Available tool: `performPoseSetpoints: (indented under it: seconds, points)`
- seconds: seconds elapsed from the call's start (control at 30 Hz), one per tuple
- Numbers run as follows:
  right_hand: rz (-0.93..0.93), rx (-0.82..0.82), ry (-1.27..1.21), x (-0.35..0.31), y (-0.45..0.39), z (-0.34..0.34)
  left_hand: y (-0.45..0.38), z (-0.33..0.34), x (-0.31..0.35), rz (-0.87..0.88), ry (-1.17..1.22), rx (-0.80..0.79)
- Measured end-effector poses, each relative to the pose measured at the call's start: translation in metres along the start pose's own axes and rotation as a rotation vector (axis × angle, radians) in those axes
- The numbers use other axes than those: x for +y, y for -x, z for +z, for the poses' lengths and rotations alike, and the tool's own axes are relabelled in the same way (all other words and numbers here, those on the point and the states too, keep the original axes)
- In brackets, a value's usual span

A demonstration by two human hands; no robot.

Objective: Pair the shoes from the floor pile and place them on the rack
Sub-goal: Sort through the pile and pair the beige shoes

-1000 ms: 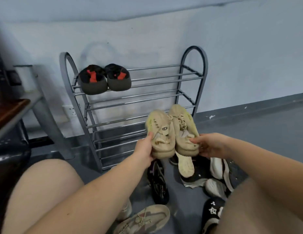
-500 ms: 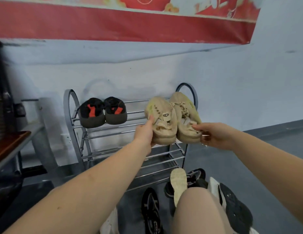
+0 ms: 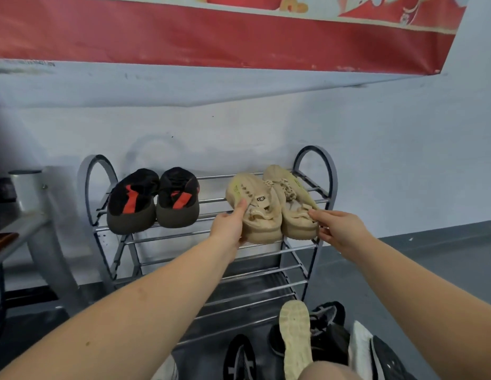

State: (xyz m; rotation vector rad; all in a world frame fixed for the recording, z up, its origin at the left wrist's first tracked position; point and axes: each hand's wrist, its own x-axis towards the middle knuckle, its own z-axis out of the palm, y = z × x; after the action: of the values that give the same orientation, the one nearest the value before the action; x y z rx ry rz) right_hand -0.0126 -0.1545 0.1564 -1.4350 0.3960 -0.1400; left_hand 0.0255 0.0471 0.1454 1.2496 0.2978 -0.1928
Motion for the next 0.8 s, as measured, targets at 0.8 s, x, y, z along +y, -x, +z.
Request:
performPoseSetpoints:
  seconds: [0.8]
  points:
    - [-0.156,0.176,0.341,-0.011,-0.102,0.023,-0.11,0.031,0.029,0.187,-1.248,0.328]
